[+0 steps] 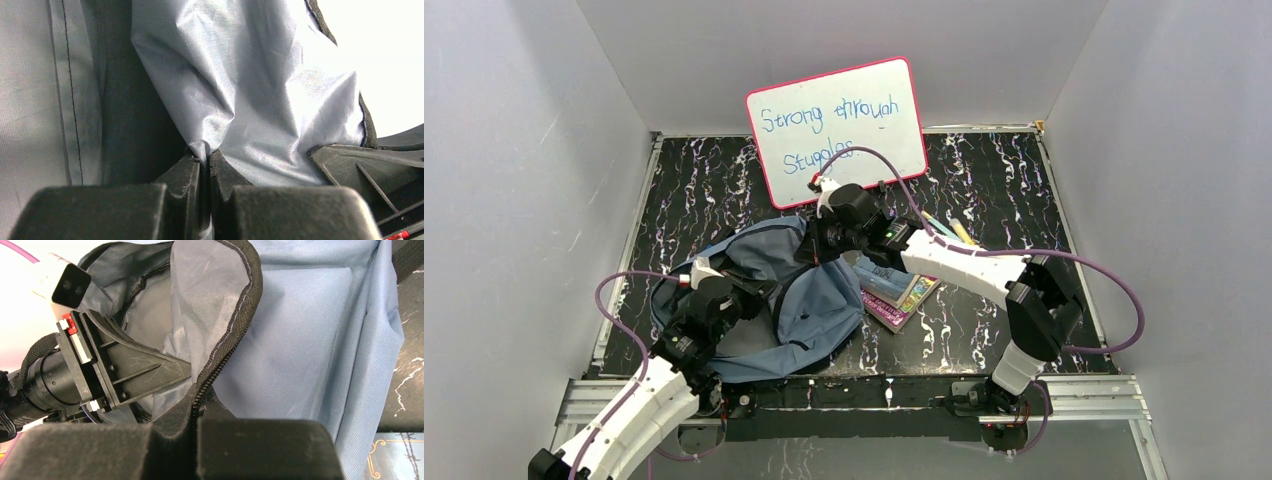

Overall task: Pack the student bag
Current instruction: Adjust the student bag at the center of the board, then pick up the book from the center of the board.

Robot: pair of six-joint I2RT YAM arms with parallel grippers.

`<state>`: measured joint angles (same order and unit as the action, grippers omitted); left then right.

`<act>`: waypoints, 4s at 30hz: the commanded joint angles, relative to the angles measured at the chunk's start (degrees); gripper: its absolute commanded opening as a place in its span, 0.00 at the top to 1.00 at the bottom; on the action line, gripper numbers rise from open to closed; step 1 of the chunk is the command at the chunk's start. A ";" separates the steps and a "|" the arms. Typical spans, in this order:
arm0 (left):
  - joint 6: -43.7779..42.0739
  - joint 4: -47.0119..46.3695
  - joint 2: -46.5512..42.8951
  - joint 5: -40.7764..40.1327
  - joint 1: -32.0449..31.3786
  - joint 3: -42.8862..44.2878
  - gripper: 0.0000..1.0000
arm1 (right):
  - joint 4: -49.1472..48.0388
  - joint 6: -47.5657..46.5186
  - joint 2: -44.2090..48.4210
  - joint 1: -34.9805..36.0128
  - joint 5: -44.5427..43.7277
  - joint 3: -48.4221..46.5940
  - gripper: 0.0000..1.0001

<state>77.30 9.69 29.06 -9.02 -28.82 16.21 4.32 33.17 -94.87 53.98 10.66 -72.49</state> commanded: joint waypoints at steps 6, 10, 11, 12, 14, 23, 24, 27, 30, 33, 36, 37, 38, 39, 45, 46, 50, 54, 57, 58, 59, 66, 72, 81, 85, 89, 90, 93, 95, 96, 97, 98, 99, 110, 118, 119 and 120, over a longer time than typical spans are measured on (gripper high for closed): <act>-5.70 -1.96 0.51 -18.65 0.80 5.09 1.00 | 2.70 -9.83 -7.23 -0.41 -0.12 -13.80 0.94; -10.57 2.33 -0.62 -24.30 1.60 10.39 1.00 | 2.68 -11.98 -11.54 -0.40 0.73 -19.30 0.93; -11.90 1.87 -0.60 -24.49 1.77 10.79 1.00 | 2.85 -12.77 -12.24 -0.42 0.61 -20.40 0.93; -13.19 0.84 -0.29 -24.14 1.97 10.89 1.00 | 2.92 -13.57 -12.75 -0.44 0.42 -21.31 0.93; -14.81 -2.33 1.96 -20.97 2.66 10.94 1.00 | 3.03 -15.22 -13.14 -0.40 -1.14 -22.42 0.93; -22.15 -22.15 29.72 3.34 9.90 15.99 1.00 | 1.17 -23.84 -9.35 -1.30 -14.77 -19.64 0.91; -22.65 -24.91 31.55 4.61 10.29 16.44 1.00 | 1.10 -25.43 -9.12 -1.72 -15.91 -19.55 0.90; -23.15 -30.95 36.89 8.60 11.42 18.32 1.00 | 1.97 -26.73 -9.27 -4.05 -14.99 -20.60 0.87; -24.08 -32.77 41.96 14.06 11.84 21.28 1.00 | 3.82 -26.52 -9.96 -6.80 -13.71 -21.98 0.86; -25.54 -31.81 43.80 16.44 12.11 22.51 1.00 | 5.46 -26.18 -9.60 -7.97 -10.24 -21.31 0.83; -26.38 -29.28 41.88 15.95 12.48 20.85 0.96 | 6.53 -25.81 -8.77 -8.02 -6.29 -19.04 0.78; -26.40 -28.44 40.82 15.96 12.63 19.93 0.90 | 6.56 -25.35 -8.49 -8.03 -5.89 -18.14 0.75; -26.41 -27.51 39.51 15.92 12.72 19.15 0.86 | 6.39 -25.05 -8.17 -8.03 -5.71 -17.06 0.71; -26.49 -25.81 38.24 15.78 12.69 18.46 0.80 | 6.15 -24.67 -7.96 -8.10 -5.59 -16.16 0.67; -26.64 -16.60 30.10 15.38 12.80 15.90 0.66 | 7.21 -24.25 -8.72 -8.92 -4.72 -15.25 0.52; -26.46 -14.97 28.84 14.96 12.82 15.53 0.65 | 7.74 -24.16 -9.12 -9.06 -4.62 -15.56 0.50; -25.46 -9.42 23.85 13.59 12.81 13.54 0.64 | 9.54 -24.13 -10.20 -9.24 -4.50 -16.17 0.43; -24.76 -3.55 18.70 12.31 12.79 12.74 0.63 | 9.60 -24.19 -9.84 -9.24 -3.18 -14.43 0.36; -23.59 -0.02 15.95 11.90 12.79 12.25 0.62 | 8.73 -24.35 -9.44 -9.19 -3.65 -11.98 0.32; -23.21 0.76 15.24 12.02 12.82 11.89 0.62 | 8.43 -24.52 -9.54 -9.22 -4.30 -11.11 0.32; -22.70 1.23 14.62 12.22 12.81 11.54 0.62 | 8.16 -24.63 -9.81 -9.30 -5.19 -10.24 0.32; -21.07 1.23 12.87 13.85 12.81 8.93 0.62 | 8.67 -24.15 -12.65 -9.39 -4.28 -10.44 0.29; -22.01 1.86 13.52 13.61 12.81 9.92 0.62 | 9.48 -23.33 -8.25 -9.33 0.78 -16.62 0.17; -22.95 1.64 14.64 14.00 12.82 10.93 0.62 | 7.52 -20.27 -0.16 -9.42 7.96 -14.70 0.12; -23.55 2.52 14.96 13.94 12.82 12.15 0.62 | 8.44 -18.10 4.89 -9.37 4.09 -10.05 0.12; -24.53 7.70 13.90 10.92 12.78 16.01 0.61 | 13.99 -12.28 12.04 -9.39 -9.13 -3.77 0.14; -25.01 9.66 13.28 9.98 12.79 17.12 0.61 | 15.93 -10.07 13.94 -9.40 -13.94 -2.08 0.14; -27.22 15.43 11.53 5.22 12.82 20.83 0.59 | 20.97 -2.85 20.63 -9.56 -24.16 3.89 0.14; -29.51 18.94 10.50 3.49 12.82 22.93 0.58 | 23.45 1.96 25.29 -9.74 -29.11 8.31 0.12; -30.77 20.11 10.15 3.01 12.82 23.96 0.57 | 24.40 3.91 27.57 -10.01 -31.19 10.25 0.10; -32.10 21.07 10.04 2.79 12.80 24.90 0.55 | 24.98 5.02 29.50 -10.53 -32.46 12.18 0.09; -33.23 21.74 10.00 2.93 12.82 25.65 0.54 | 25.30 5.34 31.22 -11.73 -32.85 13.56 0.09; -34.53 22.23 10.28 3.43 12.78 26.37 0.52 | 25.64 5.21 32.42 -13.32 -32.40 14.48 0.09; -44.57 23.35 14.66 11.51 11.30 32.76 0.40 | 22.43 -0.66 26.90 -35.66 -9.36 17.20 0.01; -43.79 21.88 20.56 -0.15 -4.56 34.35 0.37 | 13.42 -0.43 20.10 -46.80 5.36 20.46 0.01; -43.02 21.49 21.65 -1.97 -7.10 34.49 0.37 | 11.90 -0.04 19.86 -47.38 6.45 21.11 0.01; -42.21 21.15 22.77 -3.28 -9.14 34.62 0.37 | 10.37 0.37 19.72 -47.82 7.60 21.76 0.01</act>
<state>33.87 31.73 48.80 -4.40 -30.76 48.69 23.03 32.99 -74.78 8.21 9.54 -52.51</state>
